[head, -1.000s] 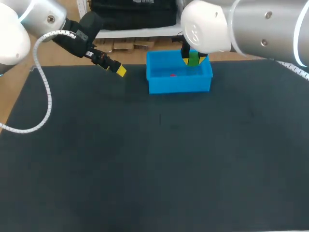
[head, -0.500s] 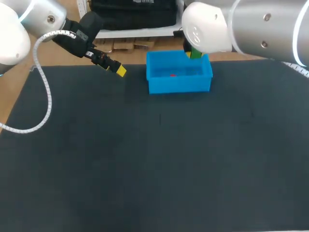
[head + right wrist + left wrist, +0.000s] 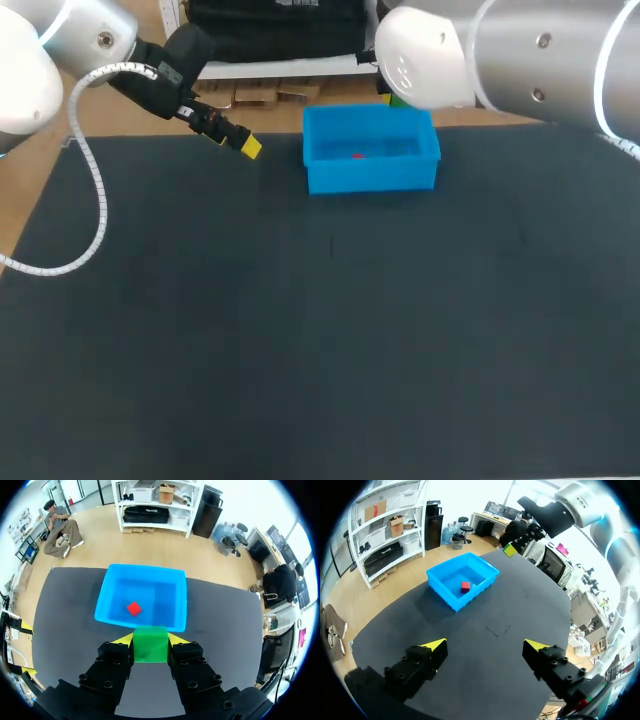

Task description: Use the left arm to pick the red cube and place it into the blue plastic box first, then use the right arm to grasp the green cube and put it into the same blue plastic box after the first action is fully finished.

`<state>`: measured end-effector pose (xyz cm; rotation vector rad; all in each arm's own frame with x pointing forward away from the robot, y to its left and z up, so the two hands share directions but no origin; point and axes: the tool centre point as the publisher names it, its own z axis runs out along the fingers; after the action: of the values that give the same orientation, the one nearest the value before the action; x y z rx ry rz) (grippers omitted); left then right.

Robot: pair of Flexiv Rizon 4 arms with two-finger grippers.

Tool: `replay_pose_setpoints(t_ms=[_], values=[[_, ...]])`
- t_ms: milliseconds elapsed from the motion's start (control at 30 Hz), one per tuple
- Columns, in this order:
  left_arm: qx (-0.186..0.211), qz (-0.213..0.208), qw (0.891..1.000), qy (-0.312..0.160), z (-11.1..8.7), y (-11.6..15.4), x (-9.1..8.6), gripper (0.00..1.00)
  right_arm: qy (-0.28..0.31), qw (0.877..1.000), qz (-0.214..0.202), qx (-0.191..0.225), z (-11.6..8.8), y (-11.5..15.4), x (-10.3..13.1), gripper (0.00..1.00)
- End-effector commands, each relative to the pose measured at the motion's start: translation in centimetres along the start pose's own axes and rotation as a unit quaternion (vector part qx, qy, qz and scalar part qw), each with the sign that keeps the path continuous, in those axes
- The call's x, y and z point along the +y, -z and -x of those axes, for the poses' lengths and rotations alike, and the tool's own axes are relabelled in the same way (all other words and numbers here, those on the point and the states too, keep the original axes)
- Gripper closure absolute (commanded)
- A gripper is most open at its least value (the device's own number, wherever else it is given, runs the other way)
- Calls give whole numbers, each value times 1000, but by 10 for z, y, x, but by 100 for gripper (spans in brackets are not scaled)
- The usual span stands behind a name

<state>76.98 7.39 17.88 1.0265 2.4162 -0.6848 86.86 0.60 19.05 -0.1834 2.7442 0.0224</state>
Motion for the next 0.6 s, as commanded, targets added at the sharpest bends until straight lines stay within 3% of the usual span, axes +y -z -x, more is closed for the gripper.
replay_pose_setpoints(t_ms=[33,600], values=[[-2,0,1000,-1,-1,0,0,0,1,1000,4,-7,2,-3,-3,100],[-2,0,1000,-1,-1,0,0,0,25,998,36,-47,9,-20,-8,100]])
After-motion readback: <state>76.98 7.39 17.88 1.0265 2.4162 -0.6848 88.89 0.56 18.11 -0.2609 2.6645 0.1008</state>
